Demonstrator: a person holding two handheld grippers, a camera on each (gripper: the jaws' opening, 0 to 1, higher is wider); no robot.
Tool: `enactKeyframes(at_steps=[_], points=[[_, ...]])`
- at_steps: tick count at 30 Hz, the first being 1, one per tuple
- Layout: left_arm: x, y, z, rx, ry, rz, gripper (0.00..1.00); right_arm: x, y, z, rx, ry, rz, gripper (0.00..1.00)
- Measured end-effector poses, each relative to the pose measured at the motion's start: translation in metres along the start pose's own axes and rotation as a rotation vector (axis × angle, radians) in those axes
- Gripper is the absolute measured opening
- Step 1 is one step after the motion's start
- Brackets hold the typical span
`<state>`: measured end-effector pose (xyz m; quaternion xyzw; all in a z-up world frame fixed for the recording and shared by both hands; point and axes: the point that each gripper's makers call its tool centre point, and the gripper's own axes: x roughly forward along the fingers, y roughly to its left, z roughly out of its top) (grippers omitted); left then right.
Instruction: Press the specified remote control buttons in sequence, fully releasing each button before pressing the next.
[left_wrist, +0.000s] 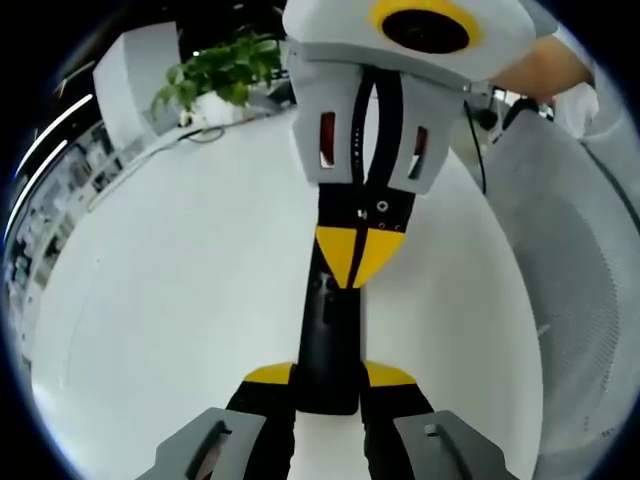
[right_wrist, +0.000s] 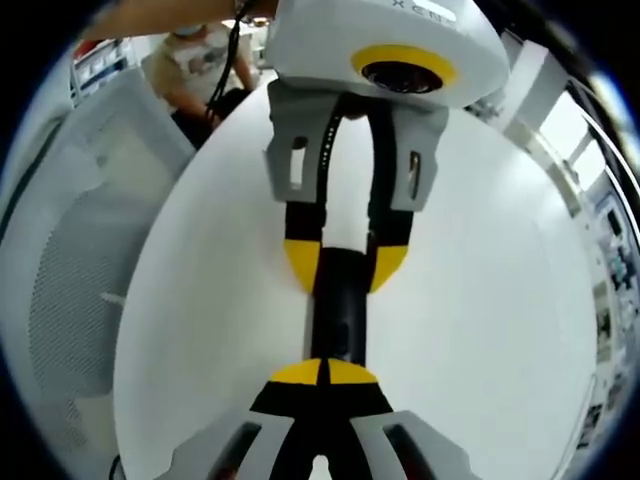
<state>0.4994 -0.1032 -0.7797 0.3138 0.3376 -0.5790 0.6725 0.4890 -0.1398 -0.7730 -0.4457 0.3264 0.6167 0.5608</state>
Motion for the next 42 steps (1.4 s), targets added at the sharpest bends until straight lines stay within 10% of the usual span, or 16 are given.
enactKeyframes(at_steps=[42], points=[[0.000, 0.001, 0.000, -0.006, -0.006, 0.003, 0.24, -0.023, -0.012, 0.011, 0.019, -0.072, -0.075, 0.00]])
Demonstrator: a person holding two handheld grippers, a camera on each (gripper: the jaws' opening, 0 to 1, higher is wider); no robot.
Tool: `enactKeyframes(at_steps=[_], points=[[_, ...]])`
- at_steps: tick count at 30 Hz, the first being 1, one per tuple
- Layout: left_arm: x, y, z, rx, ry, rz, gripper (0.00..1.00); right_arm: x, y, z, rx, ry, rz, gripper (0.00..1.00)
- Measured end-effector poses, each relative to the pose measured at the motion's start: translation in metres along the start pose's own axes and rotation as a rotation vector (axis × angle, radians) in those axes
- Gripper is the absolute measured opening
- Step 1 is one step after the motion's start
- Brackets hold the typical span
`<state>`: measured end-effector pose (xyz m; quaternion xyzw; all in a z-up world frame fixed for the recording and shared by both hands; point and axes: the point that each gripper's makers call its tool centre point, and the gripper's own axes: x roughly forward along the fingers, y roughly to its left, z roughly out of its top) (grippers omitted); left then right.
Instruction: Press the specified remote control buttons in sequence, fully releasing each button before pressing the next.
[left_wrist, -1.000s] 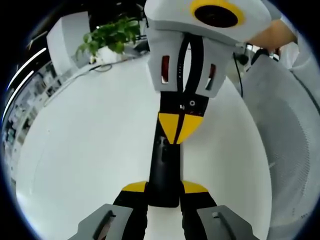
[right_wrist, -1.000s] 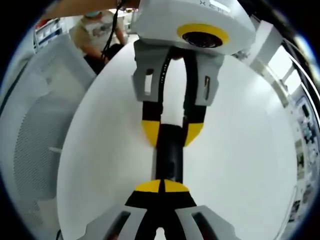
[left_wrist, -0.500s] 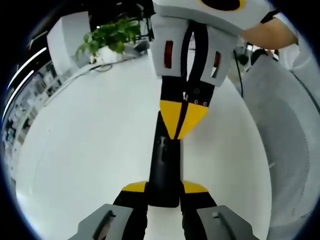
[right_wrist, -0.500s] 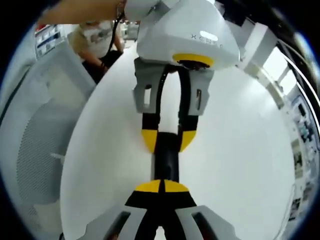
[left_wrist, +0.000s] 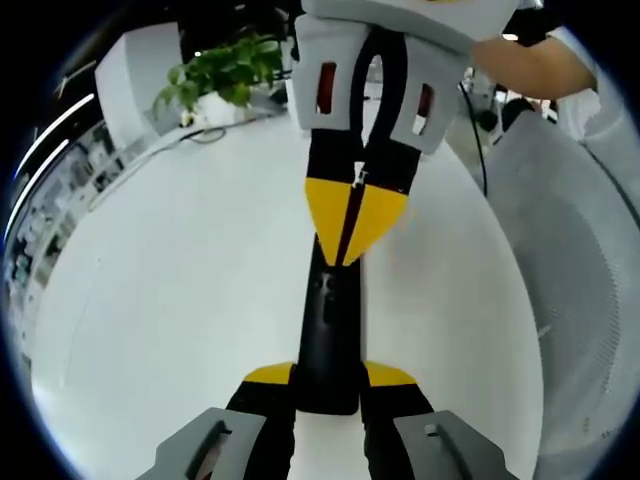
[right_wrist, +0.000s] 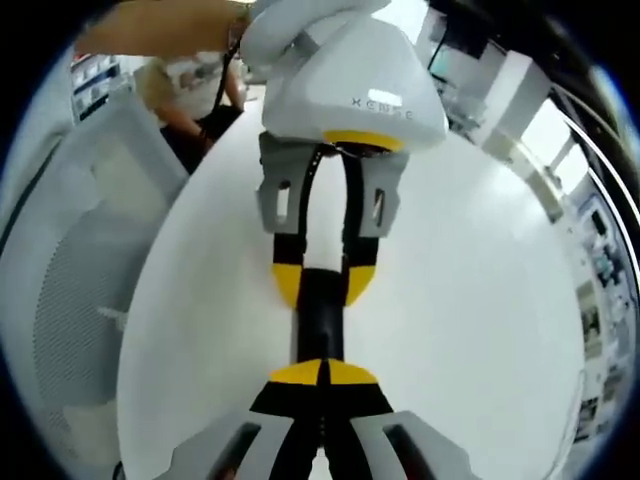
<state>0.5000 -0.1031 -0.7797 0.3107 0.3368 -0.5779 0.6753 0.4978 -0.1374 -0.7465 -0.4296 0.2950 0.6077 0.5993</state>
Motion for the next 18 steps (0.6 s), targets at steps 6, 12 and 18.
enactKeyframes(at_steps=[6, 12, 18], points=[[0.000, 0.000, 0.000, 0.001, -0.002, -0.002, 0.24, 0.005, 0.000, 0.000, -0.004, 0.003, 0.011, 0.00], [0.000, 0.000, 0.001, 0.002, -0.002, -0.002, 0.24, 0.008, 0.001, 0.001, -0.010, 0.003, 0.021, 0.00], [-0.001, 0.000, 0.000, -0.002, -0.005, -0.002, 0.24, 0.012, 0.001, 0.001, -0.012, 0.004, 0.030, 0.00]])
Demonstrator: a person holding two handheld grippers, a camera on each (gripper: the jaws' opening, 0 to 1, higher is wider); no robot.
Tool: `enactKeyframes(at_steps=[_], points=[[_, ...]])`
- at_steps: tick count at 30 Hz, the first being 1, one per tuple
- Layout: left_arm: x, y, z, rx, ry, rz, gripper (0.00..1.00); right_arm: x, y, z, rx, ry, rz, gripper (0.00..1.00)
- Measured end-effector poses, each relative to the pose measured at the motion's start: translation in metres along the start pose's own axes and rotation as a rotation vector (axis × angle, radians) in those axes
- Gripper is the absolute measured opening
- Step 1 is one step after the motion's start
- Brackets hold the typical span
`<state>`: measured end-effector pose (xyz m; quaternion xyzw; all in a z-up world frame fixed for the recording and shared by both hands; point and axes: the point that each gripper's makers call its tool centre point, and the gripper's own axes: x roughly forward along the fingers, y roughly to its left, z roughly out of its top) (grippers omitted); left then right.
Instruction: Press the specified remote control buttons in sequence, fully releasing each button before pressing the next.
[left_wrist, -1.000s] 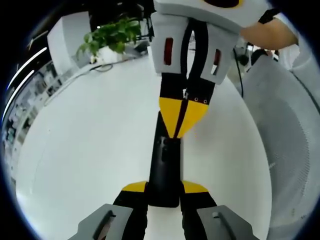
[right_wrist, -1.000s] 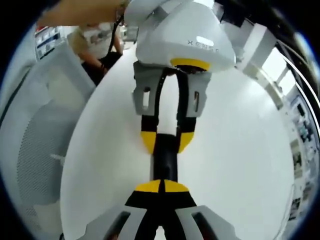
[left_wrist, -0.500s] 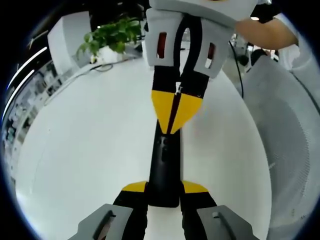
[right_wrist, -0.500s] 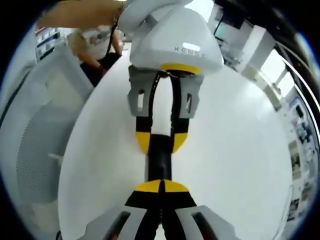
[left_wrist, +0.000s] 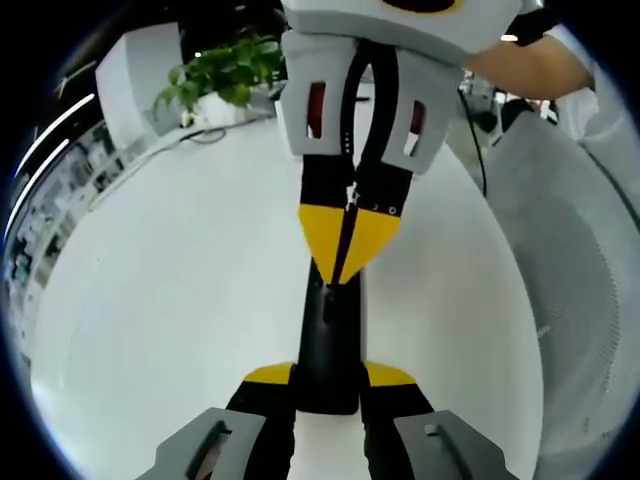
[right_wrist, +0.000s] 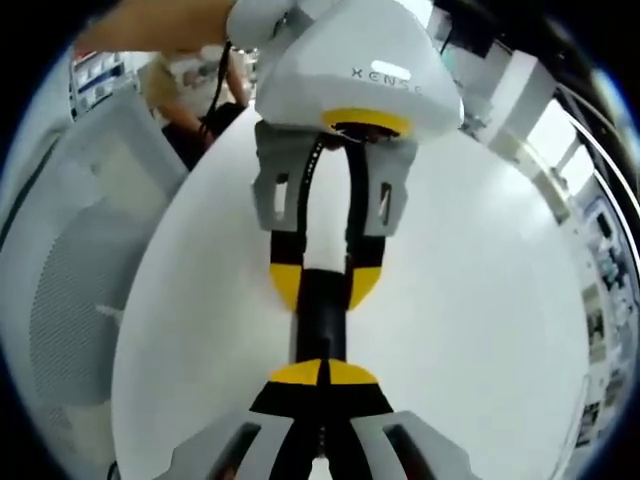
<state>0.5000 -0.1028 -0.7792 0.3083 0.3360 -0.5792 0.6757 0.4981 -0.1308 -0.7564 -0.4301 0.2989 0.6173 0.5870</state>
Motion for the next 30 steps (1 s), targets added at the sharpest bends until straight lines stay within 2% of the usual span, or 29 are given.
enactKeyframes(at_steps=[30], points=[[0.000, 0.000, 0.000, 0.009, 0.004, -0.002, 0.24, 0.014, 0.002, -0.001, -0.014, 0.017, 0.032, 0.00]])
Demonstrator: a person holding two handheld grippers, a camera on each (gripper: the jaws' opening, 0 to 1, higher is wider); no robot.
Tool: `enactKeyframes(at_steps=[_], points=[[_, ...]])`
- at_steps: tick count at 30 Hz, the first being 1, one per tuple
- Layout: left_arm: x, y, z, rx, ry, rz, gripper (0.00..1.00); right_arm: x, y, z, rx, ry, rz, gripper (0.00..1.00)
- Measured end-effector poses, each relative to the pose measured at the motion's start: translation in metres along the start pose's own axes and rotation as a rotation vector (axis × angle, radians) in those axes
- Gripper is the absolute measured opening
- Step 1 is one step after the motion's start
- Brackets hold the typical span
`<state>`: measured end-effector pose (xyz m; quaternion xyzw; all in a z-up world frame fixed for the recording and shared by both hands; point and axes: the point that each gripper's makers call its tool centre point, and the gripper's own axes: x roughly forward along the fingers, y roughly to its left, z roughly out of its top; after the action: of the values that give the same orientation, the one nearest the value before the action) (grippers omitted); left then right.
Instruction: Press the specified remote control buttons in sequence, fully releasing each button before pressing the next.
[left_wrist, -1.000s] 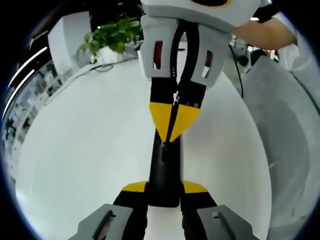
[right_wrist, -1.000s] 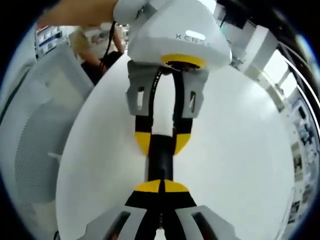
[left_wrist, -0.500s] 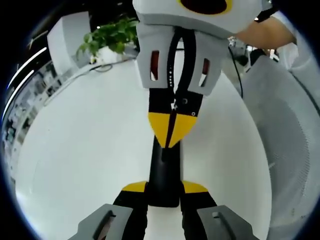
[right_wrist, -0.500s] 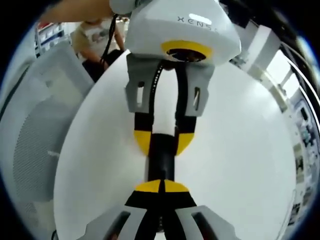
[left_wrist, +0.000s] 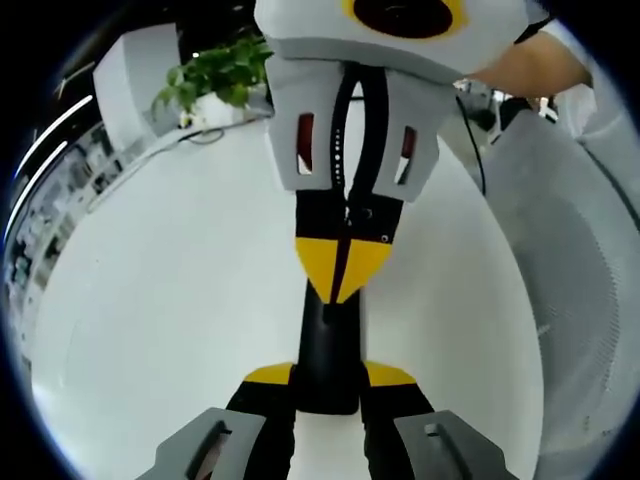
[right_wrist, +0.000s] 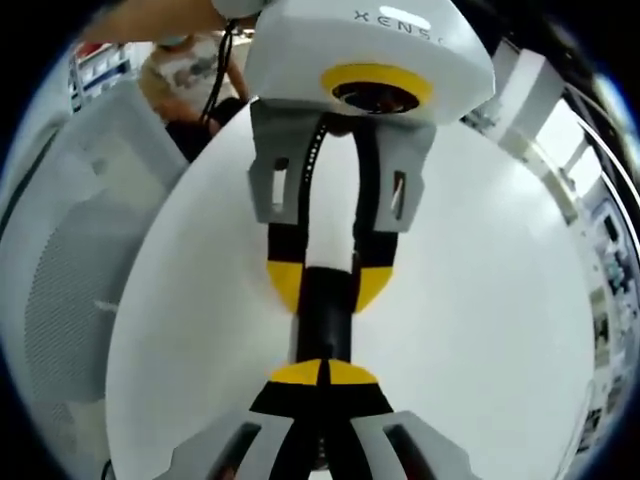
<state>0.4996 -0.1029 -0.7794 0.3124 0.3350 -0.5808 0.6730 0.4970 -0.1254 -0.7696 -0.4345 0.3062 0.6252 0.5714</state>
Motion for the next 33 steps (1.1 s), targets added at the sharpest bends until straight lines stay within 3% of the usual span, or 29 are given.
enactKeyframes(at_steps=[16, 33], points=[[0.0001, 0.0002, 0.0000, 0.001, 0.004, -0.001, 0.24, 0.0018, -0.0018, -0.0011, 0.033, -0.007, 0.020, 0.00], [0.0004, -0.0002, -0.0001, 0.002, 0.005, -0.006, 0.24, 0.0030, -0.0016, -0.0021, 0.055, 0.026, 0.032, 0.00]])
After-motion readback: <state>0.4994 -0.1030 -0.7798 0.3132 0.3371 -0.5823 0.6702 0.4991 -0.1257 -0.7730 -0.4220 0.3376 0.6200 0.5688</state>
